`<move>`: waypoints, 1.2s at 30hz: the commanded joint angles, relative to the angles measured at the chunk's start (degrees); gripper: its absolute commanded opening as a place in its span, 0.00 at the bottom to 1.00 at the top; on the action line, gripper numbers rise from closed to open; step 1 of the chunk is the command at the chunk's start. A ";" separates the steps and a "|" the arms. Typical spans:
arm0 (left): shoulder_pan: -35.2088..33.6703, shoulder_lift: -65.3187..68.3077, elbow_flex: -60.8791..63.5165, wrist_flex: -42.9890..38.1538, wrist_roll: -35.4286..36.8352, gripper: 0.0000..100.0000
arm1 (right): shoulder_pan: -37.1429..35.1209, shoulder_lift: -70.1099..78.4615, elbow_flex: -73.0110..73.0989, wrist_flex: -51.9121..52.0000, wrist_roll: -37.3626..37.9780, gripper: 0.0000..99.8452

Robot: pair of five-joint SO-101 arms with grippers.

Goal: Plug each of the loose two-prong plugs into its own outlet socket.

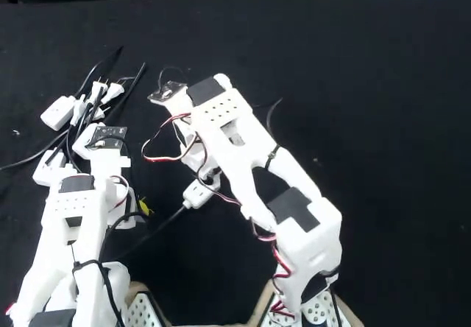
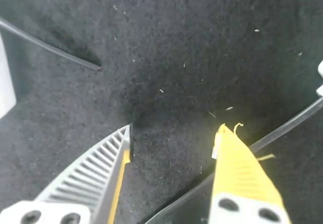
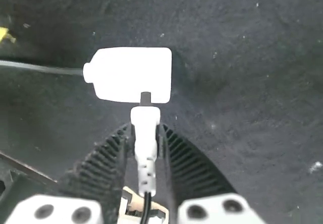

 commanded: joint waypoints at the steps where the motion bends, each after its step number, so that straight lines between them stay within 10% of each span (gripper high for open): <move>1: -0.48 -0.70 -0.22 -0.09 -0.18 0.27 | -0.62 3.03 -5.32 1.85 -0.79 0.01; 36: -0.57 -0.79 -0.22 -0.09 -0.18 0.27 | 1.58 3.03 -7.69 3.96 -0.79 0.01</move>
